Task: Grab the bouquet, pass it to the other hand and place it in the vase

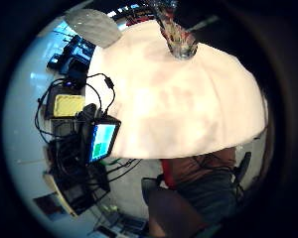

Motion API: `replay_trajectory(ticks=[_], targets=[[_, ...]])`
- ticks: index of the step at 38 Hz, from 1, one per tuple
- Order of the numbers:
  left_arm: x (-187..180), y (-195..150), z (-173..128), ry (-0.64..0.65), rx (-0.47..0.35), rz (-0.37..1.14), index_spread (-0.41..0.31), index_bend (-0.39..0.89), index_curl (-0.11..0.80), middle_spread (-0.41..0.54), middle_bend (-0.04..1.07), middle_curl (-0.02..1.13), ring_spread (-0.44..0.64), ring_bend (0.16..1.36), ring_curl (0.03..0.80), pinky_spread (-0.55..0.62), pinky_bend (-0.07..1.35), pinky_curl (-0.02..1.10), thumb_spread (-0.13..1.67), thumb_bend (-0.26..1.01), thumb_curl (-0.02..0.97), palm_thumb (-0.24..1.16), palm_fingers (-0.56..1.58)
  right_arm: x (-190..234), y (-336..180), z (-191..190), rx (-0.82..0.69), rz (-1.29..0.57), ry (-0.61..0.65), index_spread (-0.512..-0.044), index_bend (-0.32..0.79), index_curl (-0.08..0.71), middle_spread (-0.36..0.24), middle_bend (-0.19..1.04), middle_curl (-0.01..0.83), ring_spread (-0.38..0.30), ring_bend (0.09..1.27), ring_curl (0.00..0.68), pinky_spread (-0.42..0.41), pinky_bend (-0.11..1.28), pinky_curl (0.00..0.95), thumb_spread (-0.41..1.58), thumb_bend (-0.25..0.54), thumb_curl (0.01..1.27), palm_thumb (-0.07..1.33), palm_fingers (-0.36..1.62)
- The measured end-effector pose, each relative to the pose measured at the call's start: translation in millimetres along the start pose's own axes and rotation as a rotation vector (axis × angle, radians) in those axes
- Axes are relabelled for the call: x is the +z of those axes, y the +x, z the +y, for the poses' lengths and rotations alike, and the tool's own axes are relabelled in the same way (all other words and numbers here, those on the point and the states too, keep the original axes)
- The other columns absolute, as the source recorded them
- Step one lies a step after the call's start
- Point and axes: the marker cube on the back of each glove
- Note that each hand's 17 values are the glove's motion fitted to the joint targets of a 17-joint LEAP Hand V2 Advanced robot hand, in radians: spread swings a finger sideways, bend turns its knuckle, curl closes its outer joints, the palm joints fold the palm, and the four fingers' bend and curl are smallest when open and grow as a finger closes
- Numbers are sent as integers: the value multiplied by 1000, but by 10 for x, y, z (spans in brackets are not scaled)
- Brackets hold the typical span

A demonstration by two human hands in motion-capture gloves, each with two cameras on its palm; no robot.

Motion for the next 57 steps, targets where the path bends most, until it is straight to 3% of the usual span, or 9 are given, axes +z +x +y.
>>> replay_trajectory(ticks=[13, 17, 22, 29, 33, 39, 44, 49, 57], targets=[[-107, 42, 1, 45, 11, 36, -7, 126, 243, 174, 203, 358, 410, 573, 273, 423, 488, 342, 1058, -23, 272, 65, 183, -147, -40, -261, -54, -45, 283, -268, 185, 410, -160, 628, 545, -207, 831, 523, -309, 607, 447, 559, -29, 623, 923, 1423], [-210, 91, -36, 91, 38, 86, -5, 127, 244, 174, 198, 357, 409, 578, 274, 423, 485, 341, 1058, -23, 272, 65, 188, -280, -216, -125, -92, -227, 231, -267, 179, 422, -155, 654, 555, -200, 856, 528, -309, 622, 453, 564, -26, 636, 925, 1425], [-377, 204, -150, 176, 102, 201, -8, 128, 244, 173, 196, 355, 398, 578, 274, 412, 498, 345, 1063, -21, 271, 69, 221, -690, -564, -107, -245, -583, 323, -267, 181, 437, -152, 676, 562, -198, 882, 533, -307, 648, 462, 565, -28, 650, 926, 1414], [-634, 507, -264, 241, 218, 407, -19, 142, 254, 160, 193, 352, 366, 583, 274, 376, 511, 348, 1071, -17, 274, 88, 311, -1036, -956, 77, -471, -1151, 207, -265, 184, 457, -149, 694, 566, -196, 908, 536, -305, 664, 469, 571, -28, 668, 931, 1400], [-758, 704, -394, 267, 287, 572, -30, 145, 261, 139, 203, 356, 322, 584, 277, 326, 510, 353, 1084, -12, 277, 109, 392, -1155, -1031, 242, -415, -1177, 98, -261, 185, 466, -145, 701, 568, -195, 916, 536, -304, 669, 471, 572, -29, 676, 930, 1394], [-927, 1019, -650, 218, 428, 879, -52, 153, 277, 76, 219, 365, 233, 578, 280, 239, 472, 352, 1090, -5, 290, 169, 536, -828, -1126, -129, -372, -1087, 258, -259, 184, 479, -141, 708, 568, -194, 924, 534, -304, 675, 473, 568, -31, 686, 926, 1389], [-1041, 1260, -775, 155, 418, 1024, -65, 145, 284, 34, 228, 381, 181, 573, 289, 199, 442, 357, 1079, -8, 301, 207, 578, -861, -1284, -4, -327, -1141, 208, -258, 183, 487, -140, 712, 568, -191, 929, 532, -302, 676, 473, 568, -31, 693, 925, 1386], [-1072, 1523, -1051, 85, 464, 1170, -76, 142, 290, -4, 225, 386, 146, 555, 292, 179, 414, 359, 1057, -3, 318, 268, 604, -1305, -1621, 541, -475, -1282, 149, -257, 182, 493, -139, 715, 567, -189, 933, 530, -302, 678, 473, 567, -31, 699, 924, 1384], [-1189, 1821, -1232, 62, 460, 1202, -71, 114, 285, -41, 216, 396, 115, 541, 299, 174, 387, 366, 1012, -3, 347, 367, 601, -1051, -1848, 572, -447, -1231, 32, -258, 182, 502, -138, 720, 566, -184, 935, 528, -301, 681, 474, 564, -29, 708, 928, 1380]])
